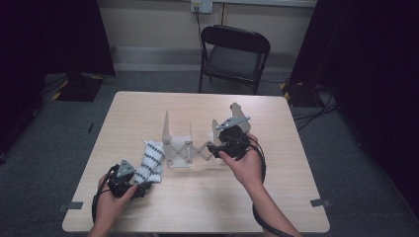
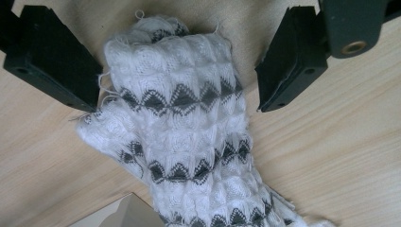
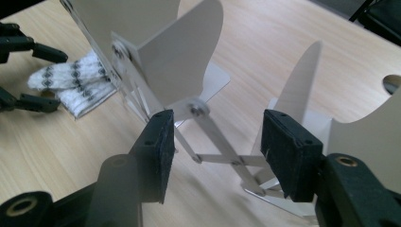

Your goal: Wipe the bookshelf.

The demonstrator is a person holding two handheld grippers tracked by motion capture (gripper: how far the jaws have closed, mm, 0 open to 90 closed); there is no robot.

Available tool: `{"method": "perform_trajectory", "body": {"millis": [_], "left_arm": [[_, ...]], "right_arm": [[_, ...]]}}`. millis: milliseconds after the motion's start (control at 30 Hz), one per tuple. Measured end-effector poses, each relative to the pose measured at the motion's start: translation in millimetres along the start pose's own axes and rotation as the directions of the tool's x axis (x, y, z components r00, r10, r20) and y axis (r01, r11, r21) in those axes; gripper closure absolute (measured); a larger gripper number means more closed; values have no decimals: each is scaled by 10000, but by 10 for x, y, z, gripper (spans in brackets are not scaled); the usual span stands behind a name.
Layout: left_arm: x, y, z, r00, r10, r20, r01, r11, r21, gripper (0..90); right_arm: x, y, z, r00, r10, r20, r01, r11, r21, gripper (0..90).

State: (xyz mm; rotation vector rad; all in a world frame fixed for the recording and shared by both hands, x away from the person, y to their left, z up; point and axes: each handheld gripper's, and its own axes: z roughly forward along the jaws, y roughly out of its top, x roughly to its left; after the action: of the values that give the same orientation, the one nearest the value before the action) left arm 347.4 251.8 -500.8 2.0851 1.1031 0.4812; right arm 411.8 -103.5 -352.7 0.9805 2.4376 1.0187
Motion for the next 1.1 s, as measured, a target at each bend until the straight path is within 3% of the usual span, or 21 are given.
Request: {"method": "perform_trajectory", "body": {"millis": [267, 433, 533, 733, 867, 1100], "left_arm": [[0, 0, 0, 10000, 2, 0, -2, 10000, 1, 146], [0, 0, 0, 10000, -4, 4, 4, 10000, 0, 146], [3, 1, -1, 10000, 25, 7, -25, 10000, 24, 146], [1, 0, 0, 10000, 1, 4, -1, 10000, 2, 146], [1, 0, 0, 10000, 0, 3, 0, 10000, 3, 145], [6, 3, 1, 10000, 47, 16, -47, 10000, 35, 144]], "right_arm": [[-86, 161, -168, 9996, -77, 271, 84, 9996, -284, 414], [-220, 247, -193, 9968, 110, 788, -85, 9995, -320, 397], [-322, 239, -68, 9951, 266, 957, -254, 9996, -138, 406], [-397, 188, 103, 9911, 520, 1227, -541, 9984, 143, 436], [-427, 158, 220, 9897, 920, 1094, -950, 9952, 229, 519], [-410, 173, 412, 9898, 986, 1024, -1042, 9932, 510, 637]]}}
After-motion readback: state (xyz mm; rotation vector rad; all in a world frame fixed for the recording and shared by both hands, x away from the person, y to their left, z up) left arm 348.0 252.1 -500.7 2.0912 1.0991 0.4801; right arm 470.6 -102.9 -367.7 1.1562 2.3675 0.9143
